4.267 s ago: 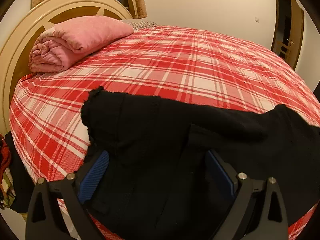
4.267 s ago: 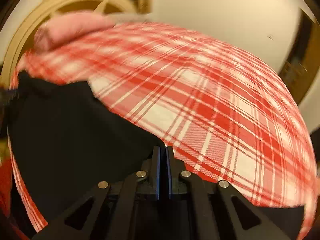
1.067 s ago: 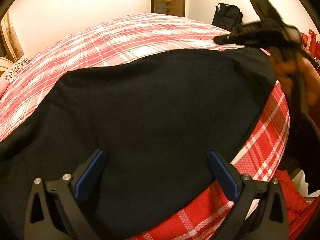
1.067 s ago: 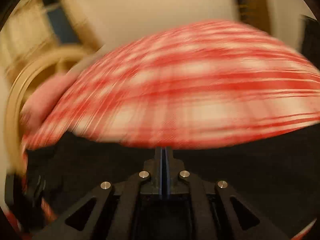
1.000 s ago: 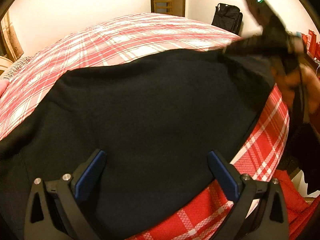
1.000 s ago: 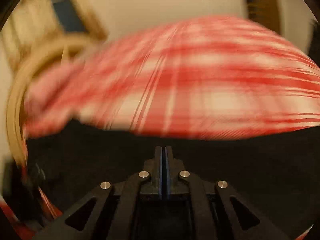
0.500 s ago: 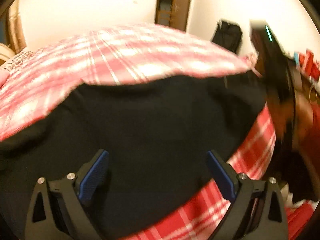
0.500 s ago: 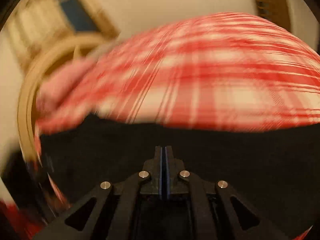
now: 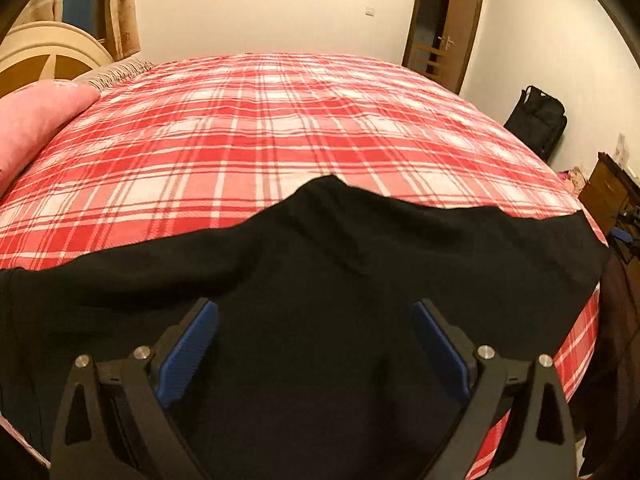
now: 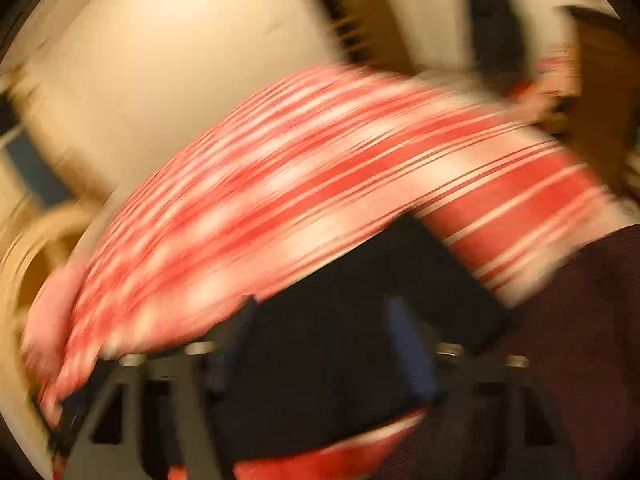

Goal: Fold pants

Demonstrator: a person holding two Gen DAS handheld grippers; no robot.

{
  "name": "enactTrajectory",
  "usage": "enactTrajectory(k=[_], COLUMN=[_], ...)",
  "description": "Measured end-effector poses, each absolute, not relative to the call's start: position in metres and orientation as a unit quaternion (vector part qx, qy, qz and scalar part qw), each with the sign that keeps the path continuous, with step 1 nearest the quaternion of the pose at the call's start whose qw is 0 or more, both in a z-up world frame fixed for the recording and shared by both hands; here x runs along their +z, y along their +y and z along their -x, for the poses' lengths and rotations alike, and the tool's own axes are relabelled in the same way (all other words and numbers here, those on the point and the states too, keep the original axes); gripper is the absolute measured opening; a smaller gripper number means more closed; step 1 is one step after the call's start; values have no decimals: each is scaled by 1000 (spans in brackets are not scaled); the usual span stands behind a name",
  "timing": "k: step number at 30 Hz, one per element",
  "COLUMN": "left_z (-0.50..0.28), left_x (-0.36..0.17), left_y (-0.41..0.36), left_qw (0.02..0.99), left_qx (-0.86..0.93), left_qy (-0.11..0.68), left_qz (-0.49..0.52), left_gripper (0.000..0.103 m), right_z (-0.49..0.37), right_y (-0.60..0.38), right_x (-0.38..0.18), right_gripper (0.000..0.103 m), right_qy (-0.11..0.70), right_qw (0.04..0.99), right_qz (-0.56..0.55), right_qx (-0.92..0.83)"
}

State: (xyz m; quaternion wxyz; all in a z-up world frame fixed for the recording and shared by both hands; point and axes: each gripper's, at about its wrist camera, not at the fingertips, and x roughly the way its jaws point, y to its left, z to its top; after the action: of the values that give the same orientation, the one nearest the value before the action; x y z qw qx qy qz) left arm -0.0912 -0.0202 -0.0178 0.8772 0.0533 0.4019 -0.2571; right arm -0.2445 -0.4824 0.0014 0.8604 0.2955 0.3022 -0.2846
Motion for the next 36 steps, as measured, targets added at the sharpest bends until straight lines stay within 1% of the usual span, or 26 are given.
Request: enactTrajectory(k=[4, 9, 12, 14, 16, 18, 19, 20, 22, 26, 27, 31, 36], left_z=[91, 86, 86, 85, 83, 82, 82, 82, 83, 79, 79, 75, 75], left_x=[-18, -21, -19, -19, -20, -21, -20, -20, -19, -18, -18, -18, -20], left_y=[-29, -36, -34, -35, -34, -33, -32, -30, -28, -20, -18, -11, -8], left_qw=[879, 874, 876, 877, 876, 876, 876, 877, 878, 881, 881, 883, 880], left_qx=[-258, -254, -251, -248, -246, -246, -246, -246, -246, -239, -238, -237, -243], left_qy=[393, 405, 402, 403, 406, 407, 407, 406, 403, 404, 403, 403, 406], left_qz=[-77, -84, -89, -88, -83, -77, -76, -74, -73, -67, -65, -45, -31], left_gripper=[99, 99, 99, 99, 99, 99, 99, 99, 99, 99, 99, 99, 99], right_z=[236, 232, 220, 218, 221, 221, 222, 221, 225, 233, 230, 199, 145], right_y=[-524, -519, -500, -494, -495, -493, -489, -485, -471, -432, -415, -345, -241], right_x=[-22, -61, -68, -69, -64, -64, -62, -60, -42, 5, 18, 45, 48], right_gripper=[72, 71, 71, 66, 41, 37, 33, 31, 31, 31, 31, 31, 31], right_qy=[375, 428, 451, 460, 461, 467, 465, 458, 422, 352, 340, 336, 334], right_qw=[831, 817, 822, 821, 821, 818, 819, 821, 838, 864, 878, 910, 935], right_qz=[-273, -269, -202, -191, -211, -225, -231, -240, -236, -165, -160, -120, -47], right_qx=[-308, -279, -283, -279, -261, -251, -246, -242, -254, -319, -295, -213, -108])
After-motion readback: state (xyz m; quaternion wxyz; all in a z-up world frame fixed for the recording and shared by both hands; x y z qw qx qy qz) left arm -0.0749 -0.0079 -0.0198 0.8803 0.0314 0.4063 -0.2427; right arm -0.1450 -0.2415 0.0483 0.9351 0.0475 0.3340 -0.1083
